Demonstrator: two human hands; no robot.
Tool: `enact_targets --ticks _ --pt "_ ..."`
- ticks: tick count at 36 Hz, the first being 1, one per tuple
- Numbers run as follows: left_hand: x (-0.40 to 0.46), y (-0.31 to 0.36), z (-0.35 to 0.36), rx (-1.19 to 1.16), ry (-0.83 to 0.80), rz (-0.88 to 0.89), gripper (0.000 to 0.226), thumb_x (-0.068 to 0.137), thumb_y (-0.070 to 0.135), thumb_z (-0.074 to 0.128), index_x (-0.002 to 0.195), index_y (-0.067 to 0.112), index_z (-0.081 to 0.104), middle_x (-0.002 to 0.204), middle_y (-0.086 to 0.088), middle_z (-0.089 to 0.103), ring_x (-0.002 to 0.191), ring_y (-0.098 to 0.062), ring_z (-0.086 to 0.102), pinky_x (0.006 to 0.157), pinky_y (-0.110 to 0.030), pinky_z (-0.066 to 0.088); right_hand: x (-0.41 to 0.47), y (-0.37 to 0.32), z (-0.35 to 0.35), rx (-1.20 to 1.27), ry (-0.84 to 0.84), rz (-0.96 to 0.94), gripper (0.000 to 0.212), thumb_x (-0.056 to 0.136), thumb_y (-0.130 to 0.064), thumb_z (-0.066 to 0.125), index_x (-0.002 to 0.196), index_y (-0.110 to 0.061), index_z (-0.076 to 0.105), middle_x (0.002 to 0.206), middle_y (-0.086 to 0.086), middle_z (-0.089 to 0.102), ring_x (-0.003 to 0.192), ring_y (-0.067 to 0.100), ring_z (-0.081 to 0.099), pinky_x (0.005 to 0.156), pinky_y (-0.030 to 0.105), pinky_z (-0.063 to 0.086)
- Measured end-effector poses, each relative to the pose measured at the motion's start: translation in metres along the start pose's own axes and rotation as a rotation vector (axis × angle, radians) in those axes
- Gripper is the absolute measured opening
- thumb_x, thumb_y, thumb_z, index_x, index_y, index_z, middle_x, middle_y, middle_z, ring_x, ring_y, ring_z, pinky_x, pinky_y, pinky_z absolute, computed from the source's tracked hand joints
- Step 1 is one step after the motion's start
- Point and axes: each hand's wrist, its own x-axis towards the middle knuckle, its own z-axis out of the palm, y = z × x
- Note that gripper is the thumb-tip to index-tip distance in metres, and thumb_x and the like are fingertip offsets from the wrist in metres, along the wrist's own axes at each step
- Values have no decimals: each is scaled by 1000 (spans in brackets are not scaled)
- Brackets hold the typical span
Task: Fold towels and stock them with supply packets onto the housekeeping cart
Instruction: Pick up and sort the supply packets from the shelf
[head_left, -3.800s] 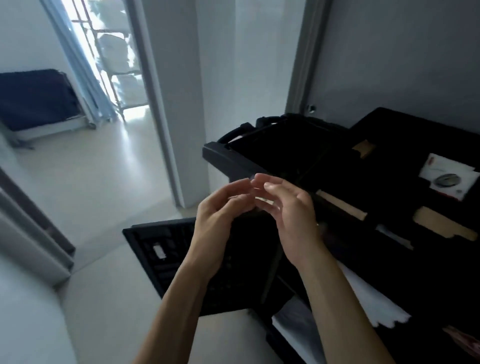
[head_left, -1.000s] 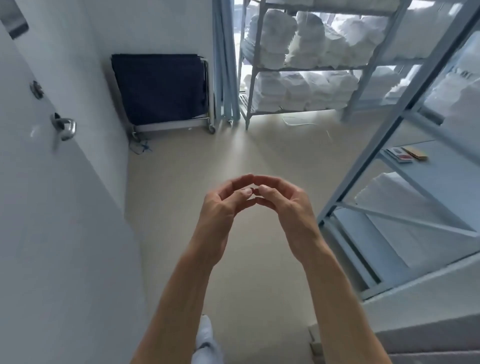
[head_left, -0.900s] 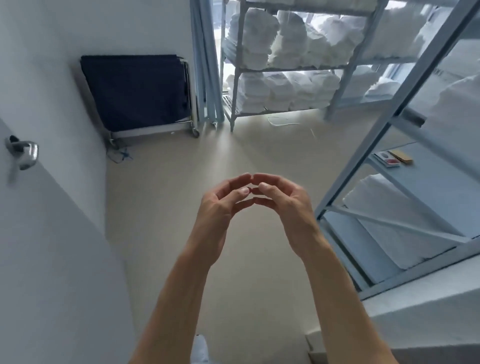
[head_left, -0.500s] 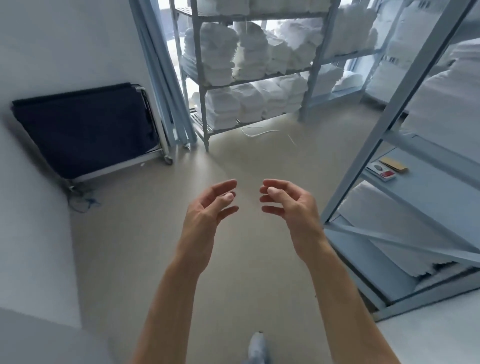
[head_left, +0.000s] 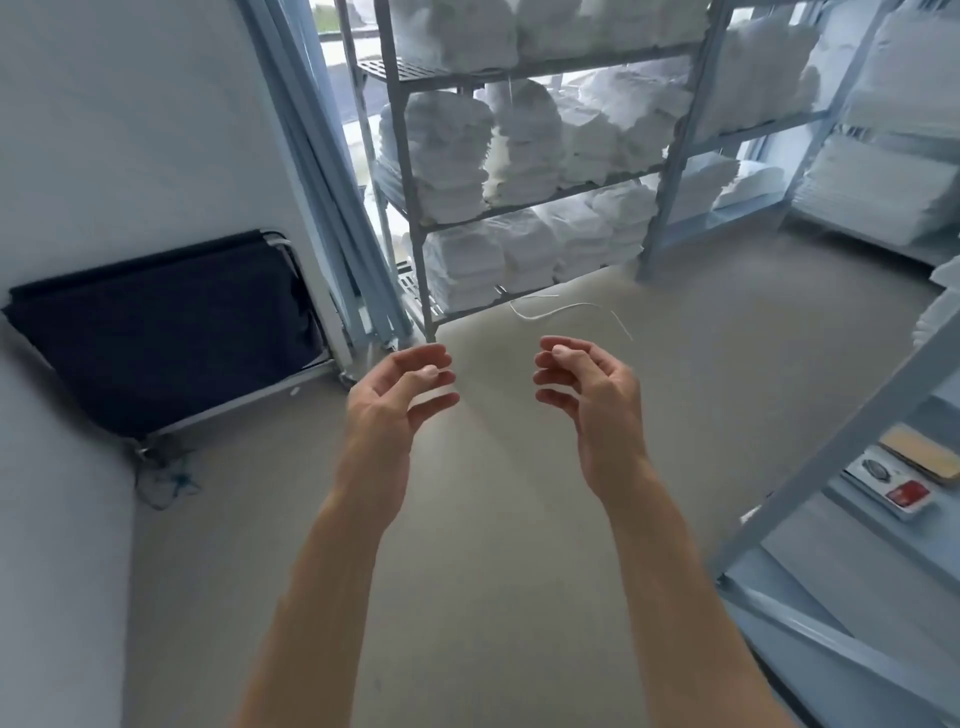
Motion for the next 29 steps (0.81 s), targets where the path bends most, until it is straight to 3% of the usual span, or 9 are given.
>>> enact_targets --ticks 4,13,22,29 --pt "56 -19 41 -17 -27 -23 22 94 -2 53 104 5 71 103 -11 70 95 -25 67 91 -40 56 59 -9 -15 9 10 -41 17 94 -9 57 96 -9 74 78 1 69 71 16 63 63 24 53" --pt "194 -91 144 -8 -197 -145 21 94 -2 54 104 4 71 103 -10 71 97 -25 67 92 -43 56 191 -2 -84 -39 200 -29 18 96 -10 56 95 -10 74 78 0 69 71 15 62 64 25 52" --pt "362 -148 300 -65 -499 -197 20 95 1 54 105 5 71 109 -11 71 98 -24 66 92 -43 54 366 -40 -157 -112 436 -81 16 96 -10 57 93 -11 73 79 2 69 68 12 62 64 24 52" --pt "438 -159 416 -34 -700 -233 25 84 13 60 105 6 72 106 -9 72 98 -22 66 89 -39 56 454 -81 -212 -147 606 -155 17 97 -12 56 98 -8 72 79 0 69 69 12 63 65 24 54"
